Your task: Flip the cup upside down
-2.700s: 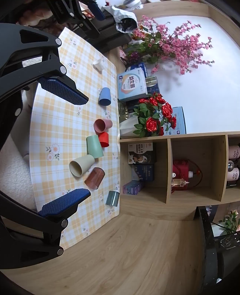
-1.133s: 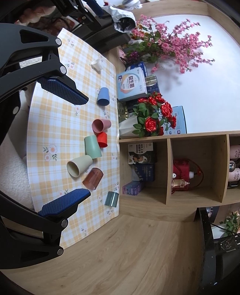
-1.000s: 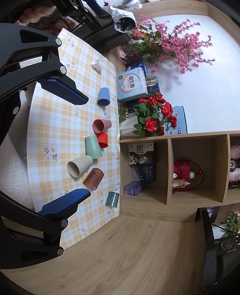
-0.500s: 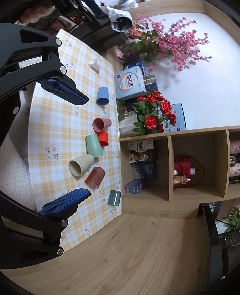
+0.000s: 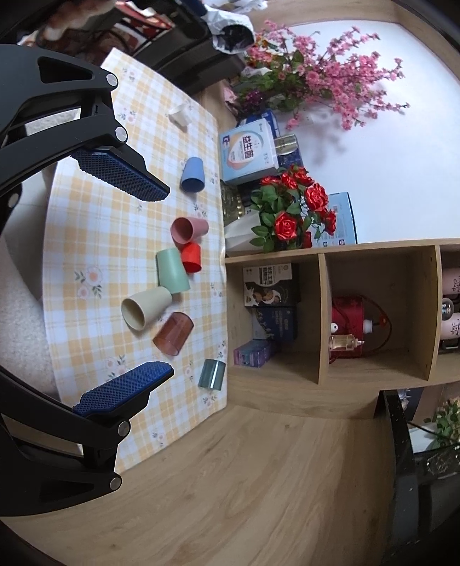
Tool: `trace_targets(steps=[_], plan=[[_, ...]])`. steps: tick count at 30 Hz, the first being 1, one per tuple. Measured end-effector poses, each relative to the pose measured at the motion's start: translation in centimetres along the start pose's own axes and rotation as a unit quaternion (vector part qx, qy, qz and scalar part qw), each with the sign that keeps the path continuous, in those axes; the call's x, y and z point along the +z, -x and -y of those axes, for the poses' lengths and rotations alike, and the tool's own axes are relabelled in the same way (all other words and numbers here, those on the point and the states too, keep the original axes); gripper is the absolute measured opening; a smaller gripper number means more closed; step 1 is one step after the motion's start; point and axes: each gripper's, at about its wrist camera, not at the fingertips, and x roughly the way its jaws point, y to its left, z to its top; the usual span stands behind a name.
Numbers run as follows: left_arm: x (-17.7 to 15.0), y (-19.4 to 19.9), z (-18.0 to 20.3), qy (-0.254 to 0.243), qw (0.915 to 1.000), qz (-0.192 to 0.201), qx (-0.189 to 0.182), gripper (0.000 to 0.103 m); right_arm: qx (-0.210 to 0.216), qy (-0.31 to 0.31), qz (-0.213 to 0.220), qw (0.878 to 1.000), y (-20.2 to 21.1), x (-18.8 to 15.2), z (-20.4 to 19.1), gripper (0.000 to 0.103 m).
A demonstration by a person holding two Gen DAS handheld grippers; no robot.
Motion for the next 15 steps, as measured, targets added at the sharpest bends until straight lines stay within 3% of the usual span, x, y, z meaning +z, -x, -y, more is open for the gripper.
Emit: trace_targets(steps=[15], plan=[[-0.6, -1.1, 0.0, 0.012, 0.9998, -0.015, 0.003, 0.097, 0.005, -0.007, -0.019, 1.000, -1.3, -0.8, 0.2, 0.089]])
